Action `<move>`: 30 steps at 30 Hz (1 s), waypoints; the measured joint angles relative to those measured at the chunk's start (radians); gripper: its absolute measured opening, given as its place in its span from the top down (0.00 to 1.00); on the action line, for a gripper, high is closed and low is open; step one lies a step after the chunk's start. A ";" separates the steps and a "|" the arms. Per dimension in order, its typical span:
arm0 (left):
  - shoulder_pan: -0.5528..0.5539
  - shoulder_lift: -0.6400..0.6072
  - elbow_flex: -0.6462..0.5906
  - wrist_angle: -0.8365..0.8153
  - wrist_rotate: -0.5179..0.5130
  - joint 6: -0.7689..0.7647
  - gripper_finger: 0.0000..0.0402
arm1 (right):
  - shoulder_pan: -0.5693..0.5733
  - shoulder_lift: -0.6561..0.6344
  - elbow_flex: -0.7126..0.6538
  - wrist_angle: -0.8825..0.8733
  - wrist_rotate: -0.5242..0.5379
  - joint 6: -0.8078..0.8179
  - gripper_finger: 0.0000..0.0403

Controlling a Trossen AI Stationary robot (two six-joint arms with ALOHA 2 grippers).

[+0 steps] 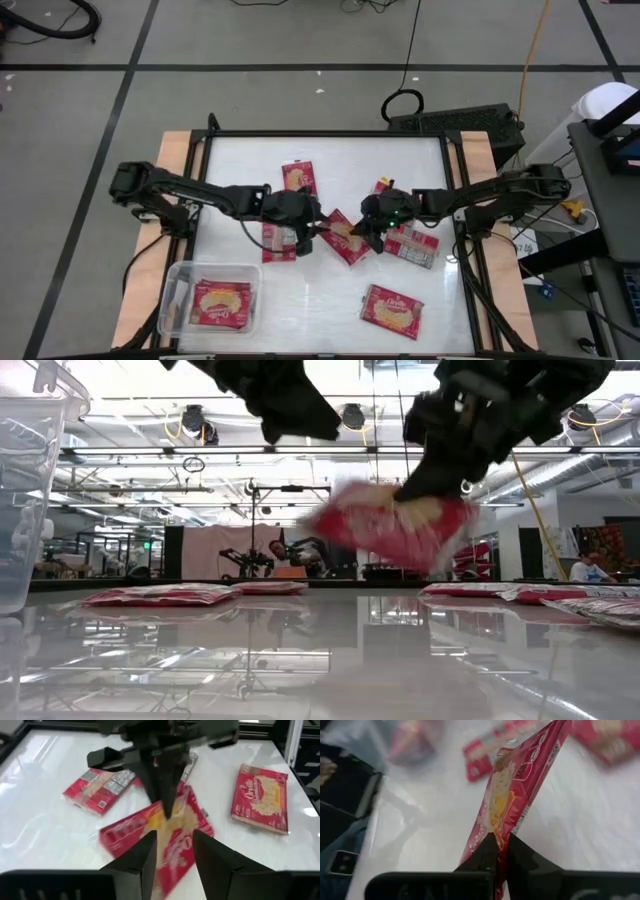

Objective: Sort popcorn bags into baskets
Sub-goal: Put the popcorn bag into the transparent bin

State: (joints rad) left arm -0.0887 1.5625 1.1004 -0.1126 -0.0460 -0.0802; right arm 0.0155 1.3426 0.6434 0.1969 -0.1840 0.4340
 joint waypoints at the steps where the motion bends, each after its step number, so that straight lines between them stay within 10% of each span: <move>1: 0.001 -0.013 0.000 -0.013 0.000 0.007 0.68 | 0.007 -0.013 0.001 0.005 0.001 -0.020 0.99; 22: 0.001 -0.054 0.000 -0.057 0.079 -0.034 0.67 | 0.198 -0.080 0.000 -0.047 0.318 -0.466 0.99; 30: 0.006 -0.028 0.000 0.064 0.016 -0.058 0.44 | 0.188 -0.043 0.000 -0.024 0.320 -0.545 0.99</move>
State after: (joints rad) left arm -0.0826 1.5347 1.1007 -0.0491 -0.0299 -0.1386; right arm 0.2039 1.2999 0.6437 0.1726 0.1358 -0.1113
